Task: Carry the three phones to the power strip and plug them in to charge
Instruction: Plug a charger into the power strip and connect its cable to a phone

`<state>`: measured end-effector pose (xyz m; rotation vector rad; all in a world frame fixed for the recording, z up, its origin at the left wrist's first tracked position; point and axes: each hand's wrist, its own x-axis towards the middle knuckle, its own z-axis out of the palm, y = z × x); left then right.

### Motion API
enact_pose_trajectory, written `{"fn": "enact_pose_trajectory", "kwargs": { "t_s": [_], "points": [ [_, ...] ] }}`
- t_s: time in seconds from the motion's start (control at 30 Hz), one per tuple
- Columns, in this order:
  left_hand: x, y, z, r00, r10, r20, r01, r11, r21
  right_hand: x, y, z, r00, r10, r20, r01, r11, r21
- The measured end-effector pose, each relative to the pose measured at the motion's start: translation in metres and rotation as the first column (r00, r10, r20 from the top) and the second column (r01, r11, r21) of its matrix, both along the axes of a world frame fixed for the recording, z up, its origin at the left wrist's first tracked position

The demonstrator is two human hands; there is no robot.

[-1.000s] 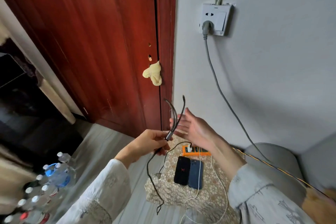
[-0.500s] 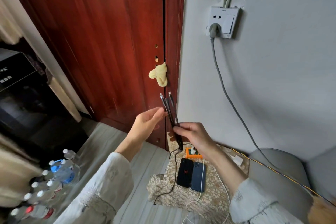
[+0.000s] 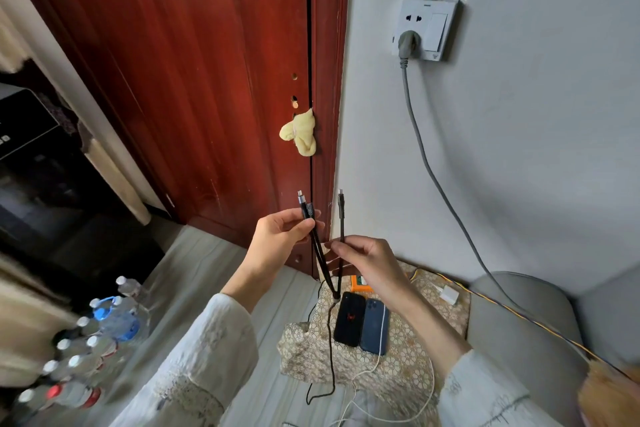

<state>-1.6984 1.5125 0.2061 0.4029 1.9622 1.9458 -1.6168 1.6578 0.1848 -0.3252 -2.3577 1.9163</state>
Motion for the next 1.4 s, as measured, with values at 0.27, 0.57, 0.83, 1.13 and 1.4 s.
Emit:
{"fn": "enact_pose_trajectory", "kwargs": {
  "t_s": [0.27, 0.57, 0.83, 1.13, 1.4],
  "points": [
    [0.0, -0.007, -0.013, 0.994, -0.037, 0.105, 0.032, 0.998, 0.048, -0.003, -0.006, 0.001, 0.997, -0.011, -0.077, 0.015, 0.998, 0.063],
    [-0.004, -0.012, -0.022, 0.978, 0.033, 0.206, -0.036, 0.999, 0.01, -0.005, -0.012, 0.001, 0.987, 0.034, -0.155, -0.003, 0.98, 0.198],
    [0.0, -0.014, -0.054, 0.966, 0.258, 0.024, -0.217, 0.854, -0.473, -0.01, -0.008, -0.023, 0.994, -0.111, -0.008, 0.111, 0.988, 0.103],
    [0.028, 0.014, -0.093, 0.944, -0.164, 0.288, 0.252, 0.919, -0.303, -0.031, 0.007, -0.061, 0.941, -0.261, 0.214, 0.27, 0.963, -0.012],
    [0.008, 0.011, -0.199, 0.95, 0.014, 0.311, 0.125, 0.897, -0.424, -0.032, 0.035, -0.181, 0.856, 0.051, 0.514, 0.028, 0.989, -0.145]
  ]
}}
